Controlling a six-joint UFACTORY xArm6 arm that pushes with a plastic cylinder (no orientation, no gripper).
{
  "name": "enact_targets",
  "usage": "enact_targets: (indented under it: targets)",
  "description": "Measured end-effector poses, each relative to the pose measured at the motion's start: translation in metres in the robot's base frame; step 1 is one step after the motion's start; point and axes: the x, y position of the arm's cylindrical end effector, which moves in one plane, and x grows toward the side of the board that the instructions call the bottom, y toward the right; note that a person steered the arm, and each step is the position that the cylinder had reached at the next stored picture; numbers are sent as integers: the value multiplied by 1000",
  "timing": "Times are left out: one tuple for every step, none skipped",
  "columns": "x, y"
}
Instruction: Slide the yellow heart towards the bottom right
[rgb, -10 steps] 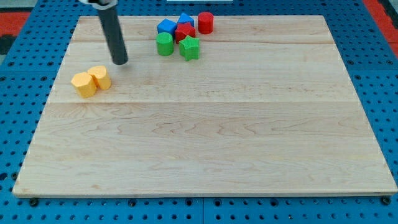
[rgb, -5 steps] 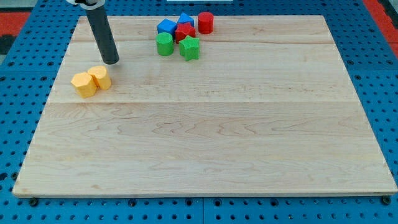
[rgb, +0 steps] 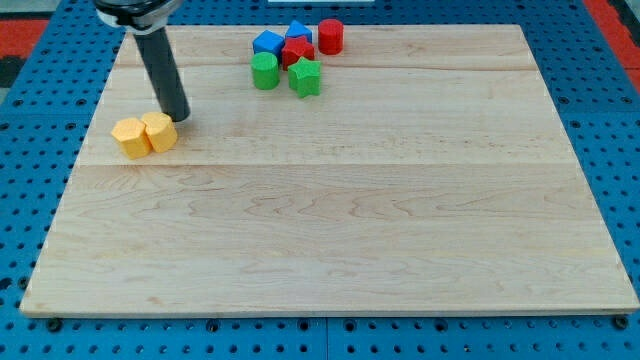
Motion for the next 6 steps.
enact_targets:
  targets:
    - [12,-33]
    - [47,-16]
    - [57,68]
    - [82,168]
    - [113,295]
    - [152,353]
